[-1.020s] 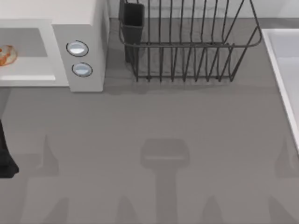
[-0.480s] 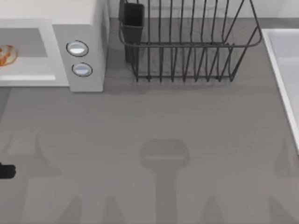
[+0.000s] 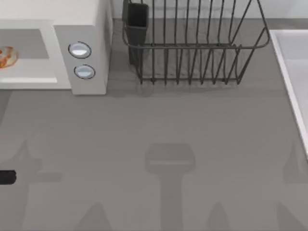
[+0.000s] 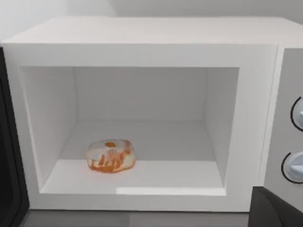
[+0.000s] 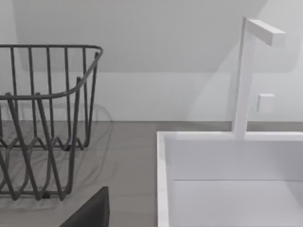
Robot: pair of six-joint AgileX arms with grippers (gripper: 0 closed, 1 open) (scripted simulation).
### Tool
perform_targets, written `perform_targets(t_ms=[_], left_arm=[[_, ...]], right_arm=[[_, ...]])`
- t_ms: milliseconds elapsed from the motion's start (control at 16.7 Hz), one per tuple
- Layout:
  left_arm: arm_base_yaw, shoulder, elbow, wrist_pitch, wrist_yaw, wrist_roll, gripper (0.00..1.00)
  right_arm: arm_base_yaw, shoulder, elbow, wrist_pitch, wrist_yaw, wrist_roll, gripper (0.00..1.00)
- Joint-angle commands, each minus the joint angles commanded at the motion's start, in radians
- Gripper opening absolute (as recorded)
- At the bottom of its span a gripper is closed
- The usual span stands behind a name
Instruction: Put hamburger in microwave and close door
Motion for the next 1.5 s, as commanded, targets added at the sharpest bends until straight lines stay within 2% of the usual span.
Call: perform_targets(t_ms=[480, 840, 1020, 1380, 1500], left_arm=[[0.017, 0.007, 0.001, 0.006, 0.017, 0.000, 0.00], [0.221, 0.083, 0.012, 0.066, 0.222, 0.001, 0.00], [0.300, 0.111, 0.017, 0.091, 0.300, 0.002, 0.00], [0.315, 0.112, 0.014, 0.095, 0.314, 0.003, 0.00], [0.352, 0.114, 0.008, 0.103, 0.351, 0.003, 0.00]], right_arm=[[0.000, 0.000, 0.000, 0.000, 0.000, 0.000, 1.00], [0.000, 0.000, 0.000, 0.000, 0.000, 0.000, 1.00], [0.000, 0.000, 0.000, 0.000, 0.000, 0.000, 1.00], [0.000, 0.000, 0.000, 0.000, 0.000, 0.000, 1.00], [0.000, 0.000, 0.000, 0.000, 0.000, 0.000, 1.00]])
